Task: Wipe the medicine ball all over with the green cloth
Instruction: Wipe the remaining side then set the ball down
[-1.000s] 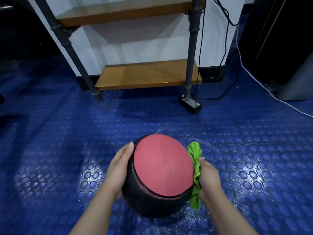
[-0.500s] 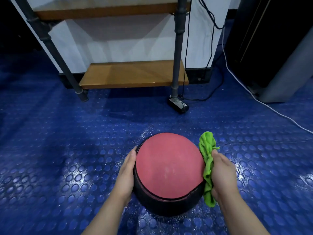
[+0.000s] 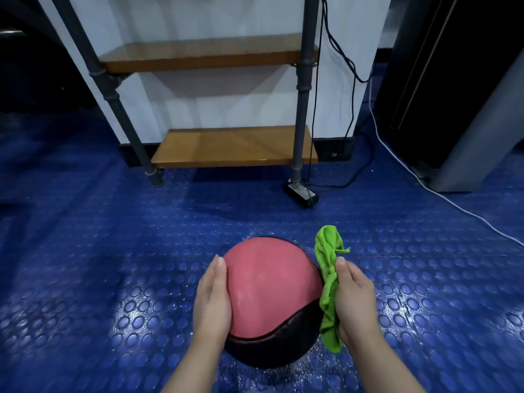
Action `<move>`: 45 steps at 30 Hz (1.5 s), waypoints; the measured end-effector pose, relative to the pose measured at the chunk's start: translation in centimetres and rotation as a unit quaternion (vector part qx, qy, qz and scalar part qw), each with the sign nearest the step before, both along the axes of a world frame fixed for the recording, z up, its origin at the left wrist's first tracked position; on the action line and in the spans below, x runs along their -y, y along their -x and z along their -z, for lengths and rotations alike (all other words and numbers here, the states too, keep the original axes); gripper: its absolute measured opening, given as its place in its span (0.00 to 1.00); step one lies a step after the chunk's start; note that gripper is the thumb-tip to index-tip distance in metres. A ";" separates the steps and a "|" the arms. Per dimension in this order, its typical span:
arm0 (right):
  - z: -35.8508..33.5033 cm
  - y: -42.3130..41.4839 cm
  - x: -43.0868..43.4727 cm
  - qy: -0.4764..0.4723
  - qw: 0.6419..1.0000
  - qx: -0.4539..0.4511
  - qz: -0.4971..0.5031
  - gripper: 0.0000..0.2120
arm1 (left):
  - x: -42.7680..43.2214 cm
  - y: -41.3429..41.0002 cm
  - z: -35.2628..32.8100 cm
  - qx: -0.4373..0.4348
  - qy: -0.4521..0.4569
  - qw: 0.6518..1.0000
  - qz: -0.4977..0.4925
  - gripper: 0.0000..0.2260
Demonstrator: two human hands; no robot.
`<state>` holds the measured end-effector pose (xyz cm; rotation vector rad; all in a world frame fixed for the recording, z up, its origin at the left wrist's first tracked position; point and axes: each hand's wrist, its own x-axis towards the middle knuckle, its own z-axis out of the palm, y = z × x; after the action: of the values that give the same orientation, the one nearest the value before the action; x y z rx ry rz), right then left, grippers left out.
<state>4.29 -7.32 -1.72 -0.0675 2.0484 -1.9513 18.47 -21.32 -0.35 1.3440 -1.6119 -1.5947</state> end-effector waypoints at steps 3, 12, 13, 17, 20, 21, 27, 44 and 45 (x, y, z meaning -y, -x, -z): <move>-0.8 -0.3 -0.3 -0.021 0.999 -0.031 -0.006 0.21 | 0.2 -0.1 -0.2 0.016 -0.001 1.000 0.014 0.25; -4.8 -4.6 1.1 -0.181 0.857 -0.465 -0.128 0.17 | 0.3 1.5 -0.5 0.120 0.113 0.973 0.162 0.21; -4.7 -5.0 1.4 -0.218 0.821 -0.508 -0.141 0.17 | 0.1 1.9 -0.7 0.131 0.124 0.968 0.175 0.20; -3.8 -5.9 1.5 -0.348 0.715 -0.583 -0.168 0.15 | -0.3 2.7 -1.0 0.176 0.123 0.957 0.192 0.22; -3.5 -5.8 0.0 -0.363 0.700 -0.587 -0.183 0.24 | -0.7 3.4 -1.3 0.189 0.110 0.955 0.200 0.21; -3.2 -5.8 -0.7 -0.362 0.695 -0.594 -0.183 0.24 | -0.7 3.6 -1.6 0.191 0.100 0.956 0.201 0.21; -0.4 -6.9 -5.3 -0.248 0.765 -0.560 -0.200 0.13 | -0.3 3.8 -2.5 0.172 0.061 0.961 0.207 0.23; -1.2 -6.5 -3.8 -0.259 0.736 -0.585 -0.223 0.17 | -0.8 3.1 -2.2 0.162 0.064 0.965 0.198 0.22; -1.0 -6.5 -4.4 -0.247 0.734 -0.589 -0.230 0.16 | -0.7 3.1 -2.1 0.161 0.064 0.965 0.195 0.22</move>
<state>10.74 -2.93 -0.70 -1.8889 2.7026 -0.9492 15.37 -20.61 1.77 1.3284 -2.2519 -1.4999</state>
